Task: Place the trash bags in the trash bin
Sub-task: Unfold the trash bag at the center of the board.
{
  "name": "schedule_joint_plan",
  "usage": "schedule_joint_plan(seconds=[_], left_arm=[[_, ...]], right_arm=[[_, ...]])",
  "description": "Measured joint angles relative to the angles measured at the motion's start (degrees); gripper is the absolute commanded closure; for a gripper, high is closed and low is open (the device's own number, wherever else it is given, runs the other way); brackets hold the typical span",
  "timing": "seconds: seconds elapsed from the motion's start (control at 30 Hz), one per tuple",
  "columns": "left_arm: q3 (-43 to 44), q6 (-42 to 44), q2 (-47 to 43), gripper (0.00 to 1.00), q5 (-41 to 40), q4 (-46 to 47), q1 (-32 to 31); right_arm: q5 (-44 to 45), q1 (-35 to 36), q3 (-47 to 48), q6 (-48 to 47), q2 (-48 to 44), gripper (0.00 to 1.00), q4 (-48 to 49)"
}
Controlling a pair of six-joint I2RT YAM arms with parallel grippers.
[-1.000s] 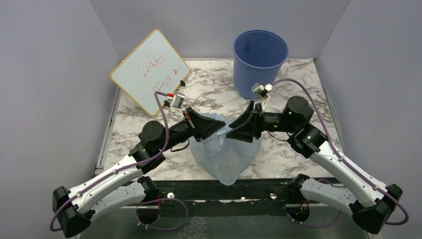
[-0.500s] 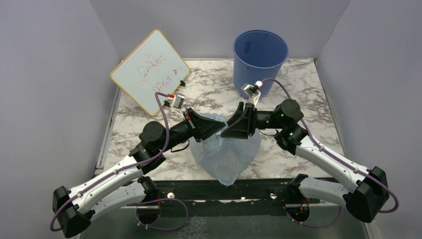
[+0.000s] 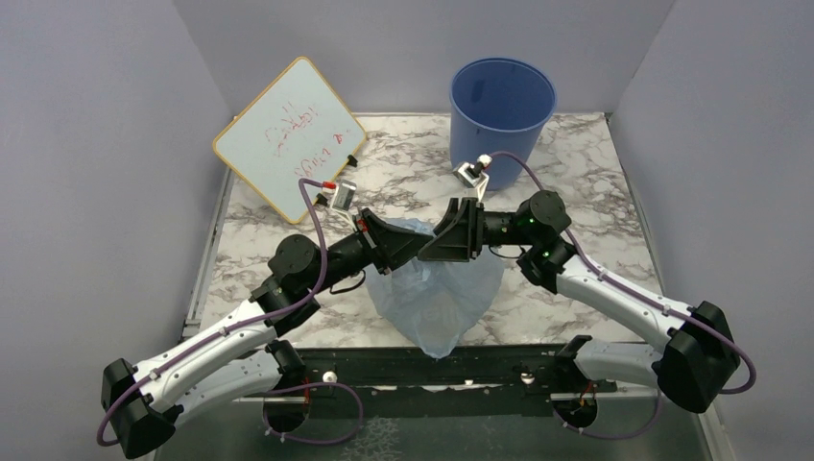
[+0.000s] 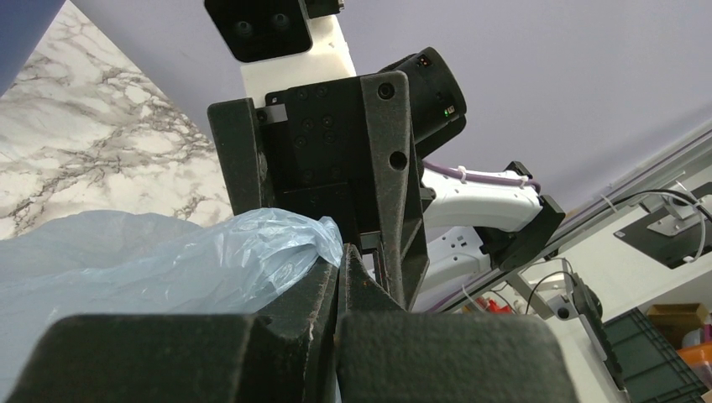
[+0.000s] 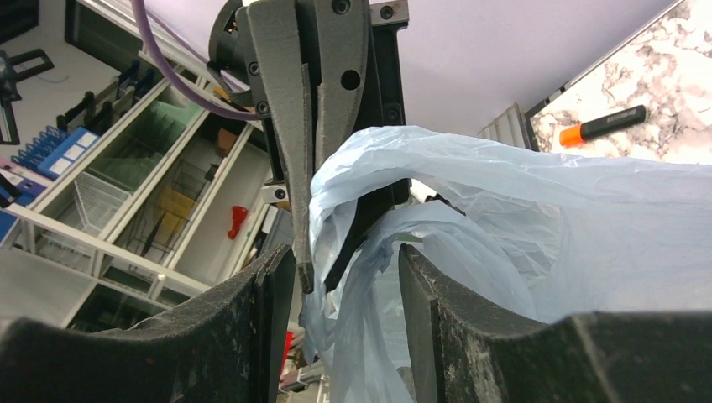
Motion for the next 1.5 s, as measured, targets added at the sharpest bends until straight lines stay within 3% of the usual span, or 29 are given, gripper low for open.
schedule_joint_plan(seconds=[0.13,0.3,0.4,0.53,0.93,1.03,1.13,1.23,1.43,1.5], left_arm=[[-0.04,-0.02,0.04,1.0,-0.02,0.04,0.0],[-0.04,-0.13,0.15,1.0,-0.07,0.11,0.0],[-0.11,-0.07,-0.02,1.0,-0.28,0.0,0.02],[-0.22,-0.04,-0.24,1.0,-0.35,0.02,0.04],[-0.5,-0.35,-0.85,1.0,-0.52,0.26,-0.22],[-0.5,-0.39,-0.83,1.0,-0.55,0.28,-0.22],[-0.5,-0.42,-0.81,1.0,-0.55,0.39,-0.22],[-0.5,-0.44,-0.68,1.0,-0.55,0.46,-0.22],[-0.5,-0.44,-0.35,1.0,-0.55,0.48,-0.22],[-0.5,-0.48,-0.35,0.92,-0.57,0.48,-0.22]], right_arm=[[0.0,0.39,-0.02,1.55,1.01,0.53,2.16],[-0.02,0.46,-0.31,3.06,1.38,0.77,4.85],[0.13,0.31,-0.44,2.93,1.33,0.83,4.87],[0.11,0.28,-0.44,2.47,1.29,0.81,4.61],[-2.43,0.5,-0.31,-1.75,-1.49,0.51,1.16],[-2.82,0.68,0.22,-3.5,-2.49,0.49,-0.98],[-3.02,0.72,0.33,-4.44,-2.6,0.53,-1.84],[-2.97,0.72,0.33,-4.57,-2.45,0.75,-2.1],[-2.23,0.72,0.33,-4.33,-1.62,0.83,-2.03],[-2.19,0.72,0.33,-4.15,-1.4,0.84,-1.99]])
